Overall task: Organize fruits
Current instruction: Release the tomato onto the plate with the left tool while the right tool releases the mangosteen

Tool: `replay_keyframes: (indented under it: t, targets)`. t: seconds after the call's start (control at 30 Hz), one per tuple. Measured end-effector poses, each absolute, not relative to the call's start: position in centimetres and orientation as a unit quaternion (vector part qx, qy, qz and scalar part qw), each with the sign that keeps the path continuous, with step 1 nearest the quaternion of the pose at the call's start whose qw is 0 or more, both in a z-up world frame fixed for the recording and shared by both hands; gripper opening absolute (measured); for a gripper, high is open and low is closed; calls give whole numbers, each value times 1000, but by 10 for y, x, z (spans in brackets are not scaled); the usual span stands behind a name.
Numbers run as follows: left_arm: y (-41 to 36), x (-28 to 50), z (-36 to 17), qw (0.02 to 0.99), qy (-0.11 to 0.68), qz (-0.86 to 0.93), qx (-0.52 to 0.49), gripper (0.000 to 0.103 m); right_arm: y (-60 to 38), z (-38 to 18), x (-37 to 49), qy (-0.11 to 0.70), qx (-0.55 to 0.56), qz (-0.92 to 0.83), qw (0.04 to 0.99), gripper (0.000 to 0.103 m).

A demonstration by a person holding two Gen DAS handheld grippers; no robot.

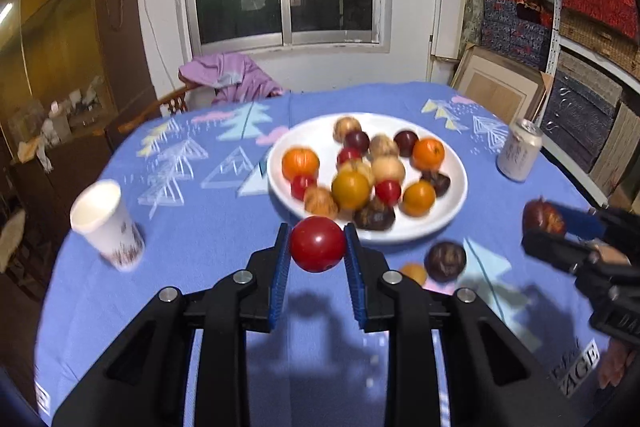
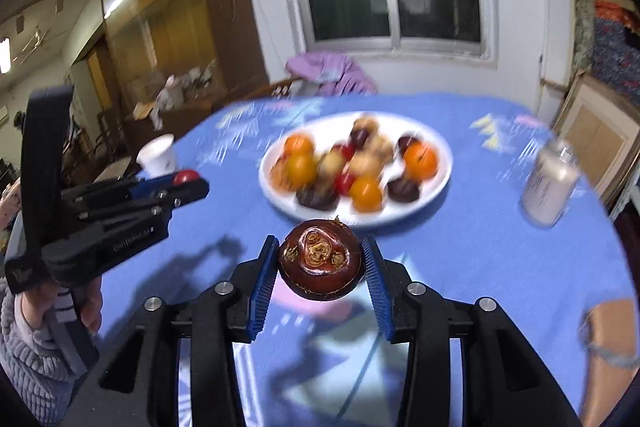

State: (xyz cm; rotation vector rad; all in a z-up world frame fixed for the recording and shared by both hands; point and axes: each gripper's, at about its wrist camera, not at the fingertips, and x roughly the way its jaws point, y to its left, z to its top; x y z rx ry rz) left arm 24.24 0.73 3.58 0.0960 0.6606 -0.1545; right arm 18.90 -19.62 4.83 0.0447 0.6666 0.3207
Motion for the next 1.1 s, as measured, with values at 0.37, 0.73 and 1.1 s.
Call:
replay_keyframes:
  t: [0.37, 0.73, 1.1]
  targets:
    - [-14, 346, 2, 928, 365, -79, -4, 26, -190, 4, 305, 375, 32, 117, 919, 43]
    - [1, 358, -11, 929, 359, -80, -36, 64, -200, -3, 315, 374, 56, 114, 919, 46]
    - [15, 293, 5, 938, 341, -60, -12, 64, -237, 32, 258, 338, 124, 122, 925, 69]
